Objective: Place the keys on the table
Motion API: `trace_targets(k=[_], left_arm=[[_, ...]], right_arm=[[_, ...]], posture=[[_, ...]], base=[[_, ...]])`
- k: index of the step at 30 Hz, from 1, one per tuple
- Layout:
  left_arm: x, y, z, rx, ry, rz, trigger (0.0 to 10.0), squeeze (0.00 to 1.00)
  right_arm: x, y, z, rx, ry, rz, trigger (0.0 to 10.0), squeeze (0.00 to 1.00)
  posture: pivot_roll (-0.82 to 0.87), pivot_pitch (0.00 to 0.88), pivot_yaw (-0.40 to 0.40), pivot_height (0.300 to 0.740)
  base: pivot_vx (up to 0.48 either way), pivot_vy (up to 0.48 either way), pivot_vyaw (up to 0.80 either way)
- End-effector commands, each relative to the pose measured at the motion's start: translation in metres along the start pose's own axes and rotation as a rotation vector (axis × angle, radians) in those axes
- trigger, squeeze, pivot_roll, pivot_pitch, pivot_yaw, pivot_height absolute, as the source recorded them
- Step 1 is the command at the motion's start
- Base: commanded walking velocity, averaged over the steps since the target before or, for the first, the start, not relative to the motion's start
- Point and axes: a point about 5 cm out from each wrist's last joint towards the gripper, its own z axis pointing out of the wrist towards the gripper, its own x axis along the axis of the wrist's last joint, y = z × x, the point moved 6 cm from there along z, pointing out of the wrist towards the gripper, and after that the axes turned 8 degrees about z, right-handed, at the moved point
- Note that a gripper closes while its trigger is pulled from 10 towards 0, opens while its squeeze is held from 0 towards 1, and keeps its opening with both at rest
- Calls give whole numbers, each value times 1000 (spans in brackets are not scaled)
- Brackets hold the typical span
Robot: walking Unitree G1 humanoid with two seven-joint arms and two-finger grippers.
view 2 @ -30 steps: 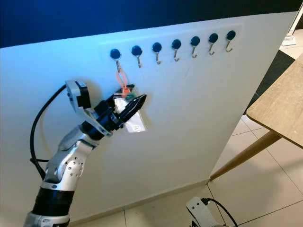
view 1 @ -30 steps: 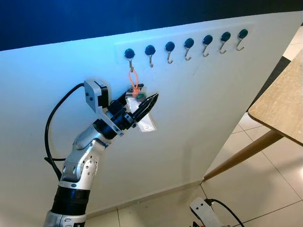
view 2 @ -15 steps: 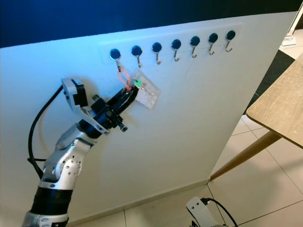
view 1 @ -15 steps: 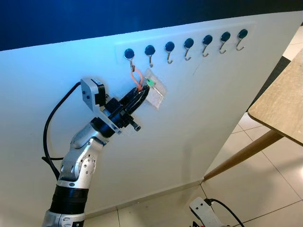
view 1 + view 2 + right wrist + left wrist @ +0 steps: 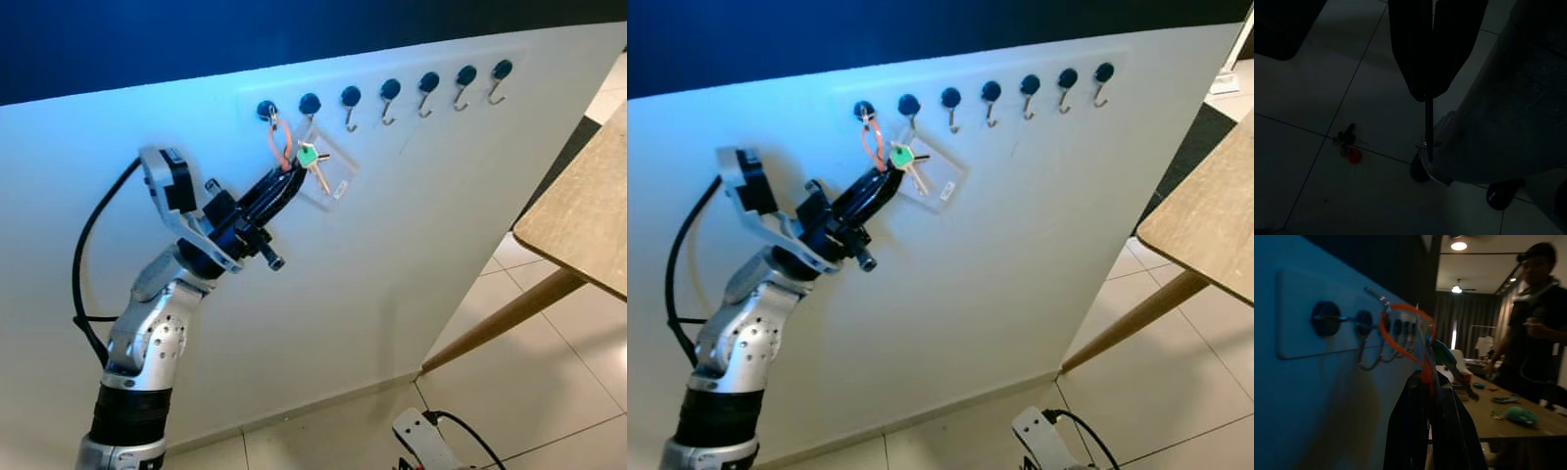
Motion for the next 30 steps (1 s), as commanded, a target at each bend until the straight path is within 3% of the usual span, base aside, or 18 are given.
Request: trace_targets(k=[1,4,10,11,15,20,26,30], left_arm=[[10,5,-2,-50,9,17,10000,0],[11,5,-2,-49,9,19,10000,0],[3,-16,-6,57,-41,45,10000,0],[-4,-26,-6,110,-83,66,10000,0],[-12,-40,-6,180,-139,88,10000,0],[-11,-51,-7,231,-141,92,10000,0],[-5,-48,-11,197,-139,75,10000,0],[-7,-38,-18,117,-199,90,10000,0]], right_arm=[[-19,-12,2,27,-57,0,10000,0],[-19,-12,2,27,-58,0,10000,0],[-19,-13,2,30,-56,0,10000,0],[-19,-14,2,31,-55,0,10000,0],[-19,-14,2,32,-55,2,10000,0],[-19,-15,3,32,-57,5,10000,0],[-21,-16,3,35,-61,4,10000,0],[-21,-16,3,35,-61,0,10000,0]], posture=[[-72,63,47,740],[-72,63,47,740],[-66,66,47,740],[-66,66,47,740],[-66,67,49,740],[-68,67,52,740],[-70,69,53,740],[-70,69,53,740]], base=[[0,0,0],[0,0,0],[0,0,0],[0,0,0],[0,0,0],[0,0,0],[0,0,0],[0,0,0]])
